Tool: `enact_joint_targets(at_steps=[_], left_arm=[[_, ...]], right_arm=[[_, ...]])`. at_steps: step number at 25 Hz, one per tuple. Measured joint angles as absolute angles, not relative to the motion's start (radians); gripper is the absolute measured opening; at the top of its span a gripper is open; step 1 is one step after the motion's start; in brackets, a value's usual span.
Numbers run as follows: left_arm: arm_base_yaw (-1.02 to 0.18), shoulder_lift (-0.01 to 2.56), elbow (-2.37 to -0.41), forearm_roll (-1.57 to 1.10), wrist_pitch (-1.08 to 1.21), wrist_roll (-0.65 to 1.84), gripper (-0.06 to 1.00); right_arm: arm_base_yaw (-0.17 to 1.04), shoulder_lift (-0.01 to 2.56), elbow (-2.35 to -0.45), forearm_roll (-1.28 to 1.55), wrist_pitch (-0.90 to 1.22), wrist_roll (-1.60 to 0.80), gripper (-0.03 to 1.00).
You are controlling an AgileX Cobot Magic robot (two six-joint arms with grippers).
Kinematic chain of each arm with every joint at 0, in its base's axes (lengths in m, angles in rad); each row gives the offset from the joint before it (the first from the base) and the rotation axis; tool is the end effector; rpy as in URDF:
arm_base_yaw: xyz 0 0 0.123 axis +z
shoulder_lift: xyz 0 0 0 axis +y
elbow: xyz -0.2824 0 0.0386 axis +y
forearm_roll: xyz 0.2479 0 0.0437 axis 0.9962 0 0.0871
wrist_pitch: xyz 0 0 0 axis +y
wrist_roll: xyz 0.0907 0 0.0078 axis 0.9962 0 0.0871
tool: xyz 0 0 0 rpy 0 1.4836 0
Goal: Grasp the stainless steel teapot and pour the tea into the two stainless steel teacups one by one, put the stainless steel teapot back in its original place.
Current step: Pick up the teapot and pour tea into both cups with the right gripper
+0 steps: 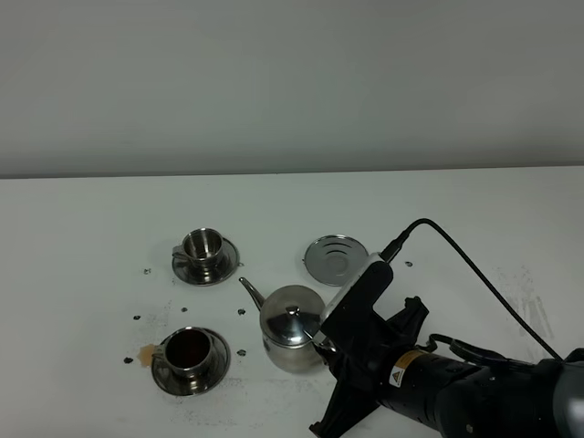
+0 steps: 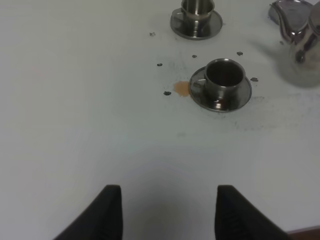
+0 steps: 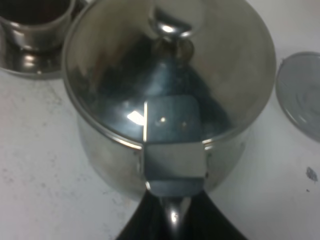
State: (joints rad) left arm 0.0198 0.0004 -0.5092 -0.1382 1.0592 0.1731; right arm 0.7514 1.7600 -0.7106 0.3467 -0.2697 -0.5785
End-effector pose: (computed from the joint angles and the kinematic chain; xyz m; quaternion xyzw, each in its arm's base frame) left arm -0.0060 -0.0111 0.2805 0.0679 0.8458 -0.0181 0.5289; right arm 0.2403 0.2133 0.1409 -0.4163 0.8065 0.0651 0.4147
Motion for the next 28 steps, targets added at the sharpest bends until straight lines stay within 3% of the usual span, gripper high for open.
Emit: enact_joint_targets(at_steps=[28], left_arm=[[0.02,0.0,-0.509,-0.138,1.059,0.174,0.48]], right_arm=[[0.791,1.874,-0.711,0.357,-0.388,-0.575,0.09]])
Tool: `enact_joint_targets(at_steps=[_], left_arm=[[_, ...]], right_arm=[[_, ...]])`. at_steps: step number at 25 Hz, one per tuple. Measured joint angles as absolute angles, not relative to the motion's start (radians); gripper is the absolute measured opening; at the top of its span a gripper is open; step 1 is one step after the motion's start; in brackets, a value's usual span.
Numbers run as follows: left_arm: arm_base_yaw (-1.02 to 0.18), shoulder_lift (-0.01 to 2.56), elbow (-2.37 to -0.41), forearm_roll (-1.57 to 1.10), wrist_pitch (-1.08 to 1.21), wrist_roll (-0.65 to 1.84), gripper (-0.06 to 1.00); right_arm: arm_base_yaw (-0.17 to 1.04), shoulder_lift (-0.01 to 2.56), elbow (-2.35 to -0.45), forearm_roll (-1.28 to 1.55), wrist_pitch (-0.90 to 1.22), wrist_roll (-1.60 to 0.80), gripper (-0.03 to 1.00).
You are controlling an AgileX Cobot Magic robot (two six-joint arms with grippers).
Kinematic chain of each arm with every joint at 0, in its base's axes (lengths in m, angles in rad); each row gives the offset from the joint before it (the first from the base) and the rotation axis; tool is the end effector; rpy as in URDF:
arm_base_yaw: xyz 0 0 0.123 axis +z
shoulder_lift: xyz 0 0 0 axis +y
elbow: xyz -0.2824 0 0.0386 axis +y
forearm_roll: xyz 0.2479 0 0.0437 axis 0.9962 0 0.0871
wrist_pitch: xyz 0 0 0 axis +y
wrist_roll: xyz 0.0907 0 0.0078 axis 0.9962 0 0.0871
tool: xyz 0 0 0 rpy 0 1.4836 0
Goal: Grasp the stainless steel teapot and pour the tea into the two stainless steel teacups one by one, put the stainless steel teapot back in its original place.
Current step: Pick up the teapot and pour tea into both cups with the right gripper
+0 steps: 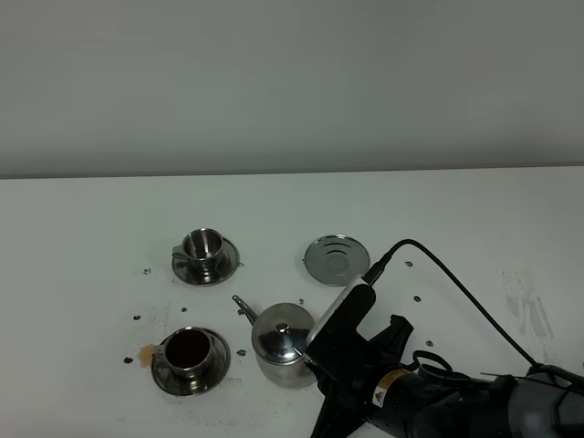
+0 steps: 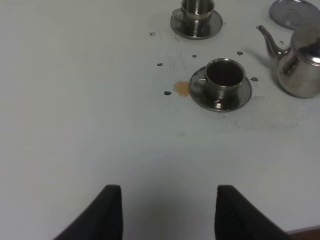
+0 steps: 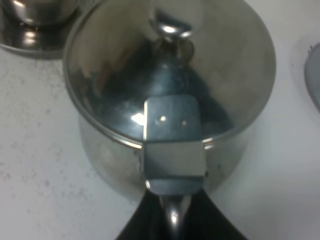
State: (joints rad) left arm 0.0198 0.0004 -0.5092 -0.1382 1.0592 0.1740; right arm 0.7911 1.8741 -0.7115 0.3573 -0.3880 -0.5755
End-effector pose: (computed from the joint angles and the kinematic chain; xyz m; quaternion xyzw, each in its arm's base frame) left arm -0.0060 -0.0111 0.2805 0.0683 0.8458 -0.0179 0.5289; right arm 0.2392 0.2249 0.1119 -0.4241 0.8019 0.0547 0.4172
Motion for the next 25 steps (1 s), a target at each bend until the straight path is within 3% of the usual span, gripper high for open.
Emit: enact_joint_targets(at_steps=[10,25], left_arm=[[0.02,0.0,-0.509,-0.138,1.059,0.174,0.48],[0.02,0.0,-0.509,-0.138,1.059,0.174,0.48]], right_arm=[[0.791,1.829,-0.764,0.349,-0.304,-0.614,0.09],[0.719,1.865,-1.175,0.179,0.173,-0.688,0.09]])
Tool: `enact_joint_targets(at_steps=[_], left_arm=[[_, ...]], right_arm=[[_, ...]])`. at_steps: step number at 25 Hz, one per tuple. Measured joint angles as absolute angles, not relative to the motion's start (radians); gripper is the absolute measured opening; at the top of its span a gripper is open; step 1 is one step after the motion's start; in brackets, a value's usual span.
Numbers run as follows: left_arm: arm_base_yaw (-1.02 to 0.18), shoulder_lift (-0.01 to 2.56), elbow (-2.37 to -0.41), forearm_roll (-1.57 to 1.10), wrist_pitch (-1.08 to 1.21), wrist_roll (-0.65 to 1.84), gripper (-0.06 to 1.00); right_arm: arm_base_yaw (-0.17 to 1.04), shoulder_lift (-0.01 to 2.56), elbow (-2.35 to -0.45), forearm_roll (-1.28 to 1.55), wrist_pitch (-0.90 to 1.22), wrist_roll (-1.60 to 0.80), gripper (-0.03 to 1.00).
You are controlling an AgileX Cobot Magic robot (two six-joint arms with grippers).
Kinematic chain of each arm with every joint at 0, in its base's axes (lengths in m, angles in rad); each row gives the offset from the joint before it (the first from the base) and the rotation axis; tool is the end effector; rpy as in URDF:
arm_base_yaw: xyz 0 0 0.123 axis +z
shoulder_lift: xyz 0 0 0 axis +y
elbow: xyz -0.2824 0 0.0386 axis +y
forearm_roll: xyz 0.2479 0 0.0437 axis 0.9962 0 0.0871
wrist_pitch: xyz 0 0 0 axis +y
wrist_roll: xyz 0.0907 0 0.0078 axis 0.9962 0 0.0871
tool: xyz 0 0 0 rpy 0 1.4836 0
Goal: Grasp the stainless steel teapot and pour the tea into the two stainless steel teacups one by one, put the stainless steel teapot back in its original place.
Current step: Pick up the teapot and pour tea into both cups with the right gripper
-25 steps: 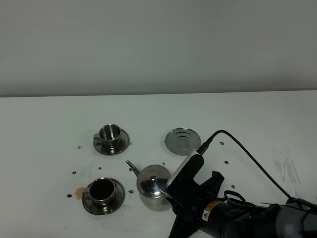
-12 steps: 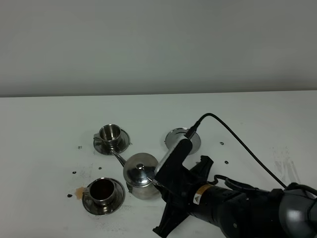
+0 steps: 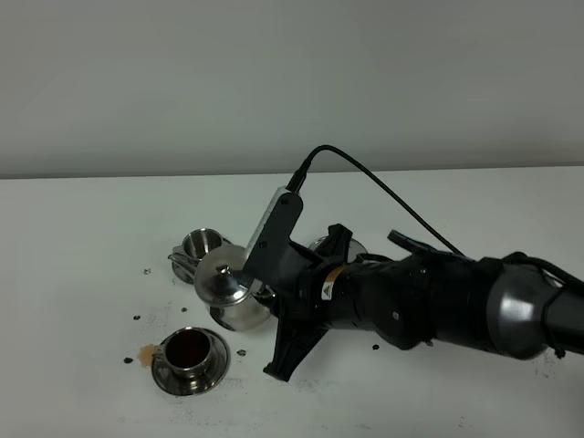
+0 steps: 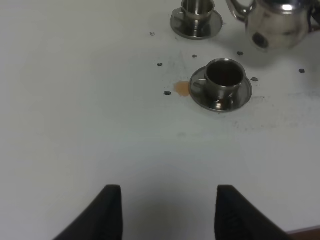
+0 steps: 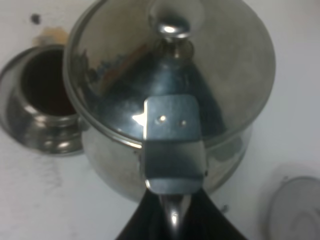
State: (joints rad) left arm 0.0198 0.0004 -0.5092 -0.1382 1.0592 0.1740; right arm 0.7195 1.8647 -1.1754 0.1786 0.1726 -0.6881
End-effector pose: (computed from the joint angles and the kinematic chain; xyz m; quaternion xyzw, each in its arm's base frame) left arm -0.0060 -0.0111 0.2805 0.0683 0.8458 -0.0179 0.5289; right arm 0.3012 0.2677 0.1946 -0.5369 0.7486 0.0542 0.3853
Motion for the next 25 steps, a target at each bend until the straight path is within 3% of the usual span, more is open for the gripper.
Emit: enact_joint_targets(at_steps=[15,25], left_arm=[[0.02,0.0,-0.509,-0.138,1.059,0.173,0.48],[0.02,0.0,-0.509,-0.138,1.059,0.173,0.48]], right_arm=[[0.616,1.993,-1.431,0.318,0.349,-0.866,0.09],[0.567,2.017,-1.459,0.344,0.364,-1.007,0.09]])
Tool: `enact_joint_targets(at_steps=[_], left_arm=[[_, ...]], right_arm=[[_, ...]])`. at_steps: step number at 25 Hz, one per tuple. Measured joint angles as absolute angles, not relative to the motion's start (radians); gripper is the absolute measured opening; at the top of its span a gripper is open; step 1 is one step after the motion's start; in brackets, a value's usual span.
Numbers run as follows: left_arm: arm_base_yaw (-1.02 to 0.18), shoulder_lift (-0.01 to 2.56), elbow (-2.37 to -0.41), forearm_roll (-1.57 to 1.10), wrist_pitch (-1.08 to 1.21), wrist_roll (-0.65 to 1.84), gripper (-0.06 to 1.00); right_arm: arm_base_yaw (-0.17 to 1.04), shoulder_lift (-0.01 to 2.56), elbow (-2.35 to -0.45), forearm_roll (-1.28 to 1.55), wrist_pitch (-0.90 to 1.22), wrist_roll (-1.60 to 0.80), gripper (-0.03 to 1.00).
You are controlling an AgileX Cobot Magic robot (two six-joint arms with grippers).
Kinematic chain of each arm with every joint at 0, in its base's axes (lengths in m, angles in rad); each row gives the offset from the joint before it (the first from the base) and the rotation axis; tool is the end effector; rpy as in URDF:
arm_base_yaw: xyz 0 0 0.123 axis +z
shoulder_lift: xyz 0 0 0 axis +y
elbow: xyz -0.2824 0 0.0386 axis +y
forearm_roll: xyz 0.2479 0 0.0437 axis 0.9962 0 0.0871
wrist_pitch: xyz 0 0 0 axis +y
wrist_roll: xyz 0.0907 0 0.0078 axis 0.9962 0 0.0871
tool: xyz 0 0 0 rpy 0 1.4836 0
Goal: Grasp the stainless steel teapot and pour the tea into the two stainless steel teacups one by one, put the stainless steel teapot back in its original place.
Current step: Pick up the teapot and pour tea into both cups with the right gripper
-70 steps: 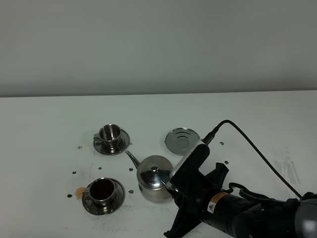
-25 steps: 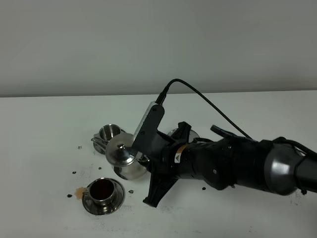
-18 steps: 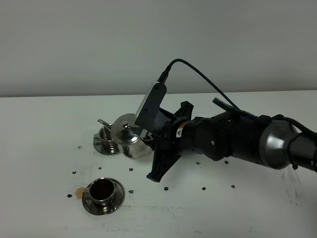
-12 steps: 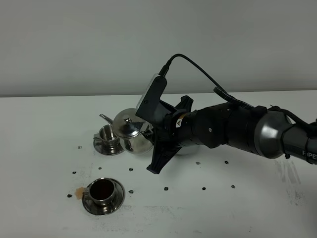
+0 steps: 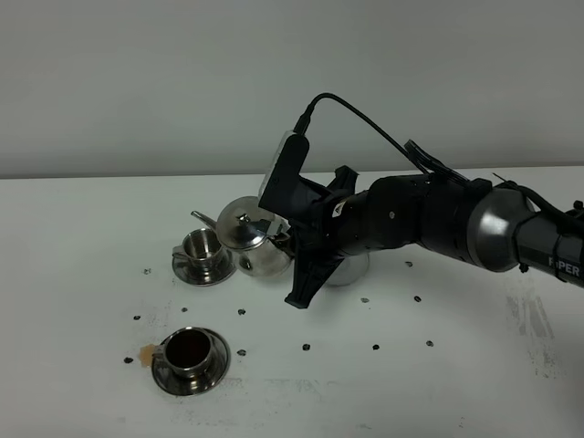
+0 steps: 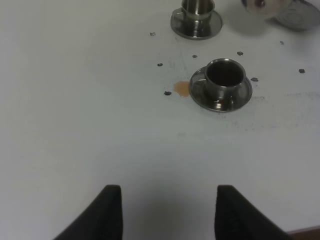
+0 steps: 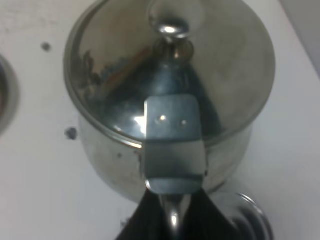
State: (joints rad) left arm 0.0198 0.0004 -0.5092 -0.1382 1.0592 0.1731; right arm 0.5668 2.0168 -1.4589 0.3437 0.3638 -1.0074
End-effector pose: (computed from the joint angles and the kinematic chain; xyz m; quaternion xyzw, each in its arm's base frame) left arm -0.0060 -0.0111 0.2805 0.0679 0.8458 -0.0181 0.5289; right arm 0.3754 0.2519 0.2011 -0.5613 0.7390 0.0340 0.3710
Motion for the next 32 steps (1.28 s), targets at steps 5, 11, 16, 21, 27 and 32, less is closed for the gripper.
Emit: enact_joint_targets(at_steps=[5,11,16,21,27,32], left_arm=[[0.02,0.0,-0.509,-0.138,1.059,0.173,0.48],[0.02,0.0,-0.509,-0.138,1.059,0.173,0.48],[0.02,0.0,-0.509,-0.138,1.059,0.173,0.48],[0.02,0.0,-0.509,-0.138,1.059,0.173,0.48],[0.02,0.0,-0.509,-0.138,1.059,0.174,0.48],[0.02,0.0,-0.509,-0.138,1.059,0.174,0.48]], right_arm=[[0.548,2.047,-1.494,0.35,0.364,-1.07,0.09],[0.527,2.102,-1.578,0.366,0.425,-1.146,0.09],[0.521,2.122,-1.609,0.367,0.455,-1.173,0.09],[0.521,2.122,-1.609,0.365,0.456,-1.102,0.09],[0.521,2.122,-1.609,0.315,0.438,-1.105,0.09],[0.521,2.122,-1.609,0.303,0.42,-1.118,0.09]])
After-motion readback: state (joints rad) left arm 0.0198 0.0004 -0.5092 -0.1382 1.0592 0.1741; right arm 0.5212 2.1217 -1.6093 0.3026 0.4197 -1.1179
